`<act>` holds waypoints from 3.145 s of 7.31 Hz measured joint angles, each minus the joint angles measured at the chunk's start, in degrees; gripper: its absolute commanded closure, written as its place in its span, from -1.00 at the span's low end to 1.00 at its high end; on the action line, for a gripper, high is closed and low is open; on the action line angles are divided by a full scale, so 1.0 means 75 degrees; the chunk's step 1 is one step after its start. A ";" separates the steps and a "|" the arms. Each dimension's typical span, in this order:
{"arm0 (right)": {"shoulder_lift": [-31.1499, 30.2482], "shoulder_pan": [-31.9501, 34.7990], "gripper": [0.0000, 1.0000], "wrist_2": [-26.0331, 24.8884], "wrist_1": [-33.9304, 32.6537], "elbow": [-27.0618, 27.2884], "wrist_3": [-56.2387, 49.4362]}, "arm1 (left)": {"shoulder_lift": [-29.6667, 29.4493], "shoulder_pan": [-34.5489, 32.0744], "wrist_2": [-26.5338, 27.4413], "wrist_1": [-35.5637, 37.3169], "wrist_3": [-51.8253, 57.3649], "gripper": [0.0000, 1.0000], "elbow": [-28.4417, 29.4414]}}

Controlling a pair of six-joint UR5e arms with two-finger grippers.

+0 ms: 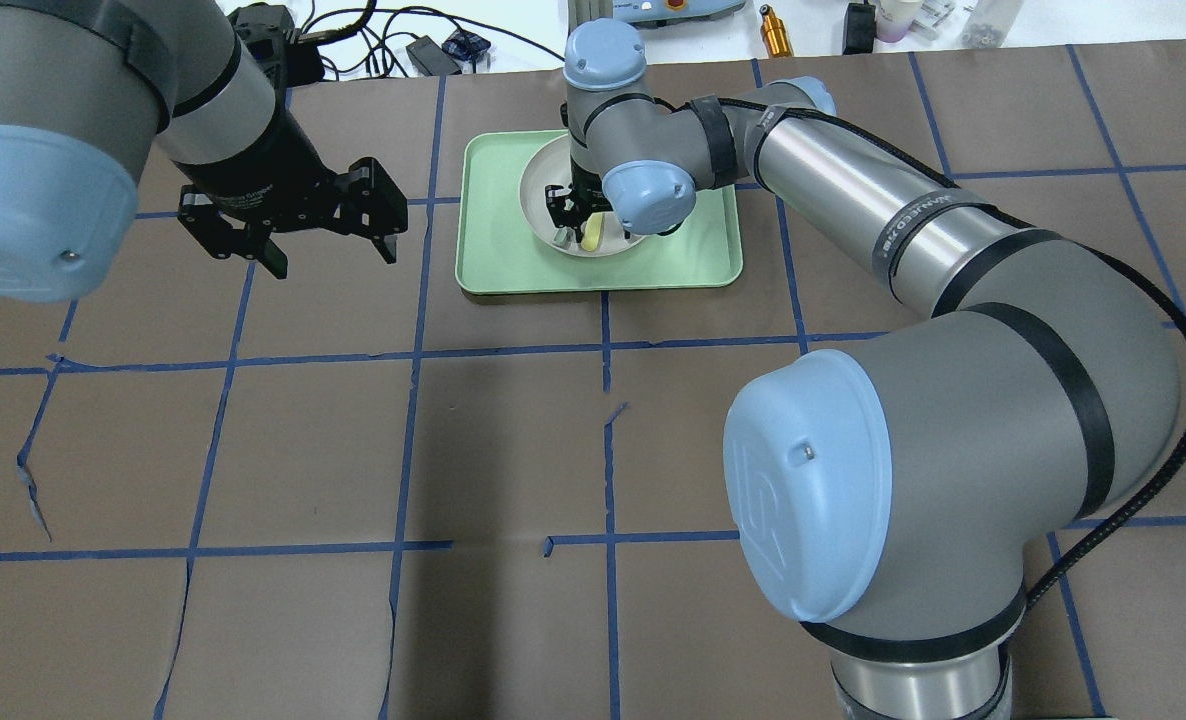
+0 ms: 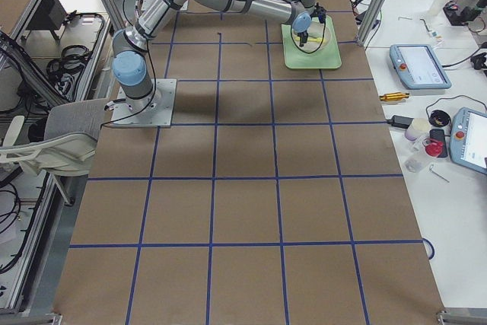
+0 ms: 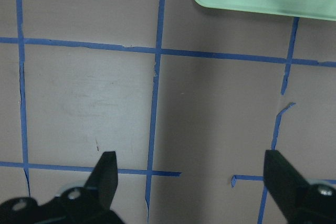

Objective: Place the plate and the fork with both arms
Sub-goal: 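Close the right gripper on the yellow fork handle, then lift the fork out and lower it onto the tray beside the plate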

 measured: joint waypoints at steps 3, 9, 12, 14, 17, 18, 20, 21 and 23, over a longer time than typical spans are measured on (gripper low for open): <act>0.0001 -0.0003 0.31 0.0000 0.0005 0.0003 -0.0012 | -0.0003 0.0000 0.0000 0.0000 0.0000 -1.00 0.0000; -0.0112 -0.0007 0.47 -0.0035 0.0224 -0.0004 -0.0186 | -0.0006 0.0000 0.0000 0.0000 0.0000 -1.00 0.0012; -0.0758 -0.0219 0.47 -0.0130 0.0300 0.0092 -0.0525 | -0.0023 0.0010 0.0000 0.0014 0.0000 -1.00 0.0012; -0.1244 -0.0928 0.47 -0.0097 0.0236 0.0651 -0.1075 | -0.0046 0.0010 -0.0002 0.0055 -0.0013 -1.00 0.0005; -0.1372 -0.1295 0.40 -0.0112 -0.0414 0.1737 -0.1469 | -0.0097 -0.0009 -0.0069 0.0069 -0.0034 -1.00 -0.0014; -0.1320 -0.1303 0.27 -0.0110 -0.0553 0.1908 -0.1472 | -0.0101 -0.0011 -0.0077 0.0070 -0.0028 -1.00 -0.0016; -0.1228 -0.1308 -0.99 -0.0094 -0.0647 0.2019 -0.1475 | -0.0105 -0.0011 -0.0089 0.0070 -0.0024 -1.00 -0.0013; -0.1217 -0.1308 -1.00 -0.0073 -0.0668 0.2030 -0.1496 | -0.0105 -0.0012 -0.0092 0.0070 -0.0021 -1.00 -0.0012; -0.1365 -0.1320 -1.00 -0.0056 -0.0632 0.2044 -0.1573 | -0.0104 -0.0012 -0.0093 0.0070 -0.0013 -1.00 -0.0012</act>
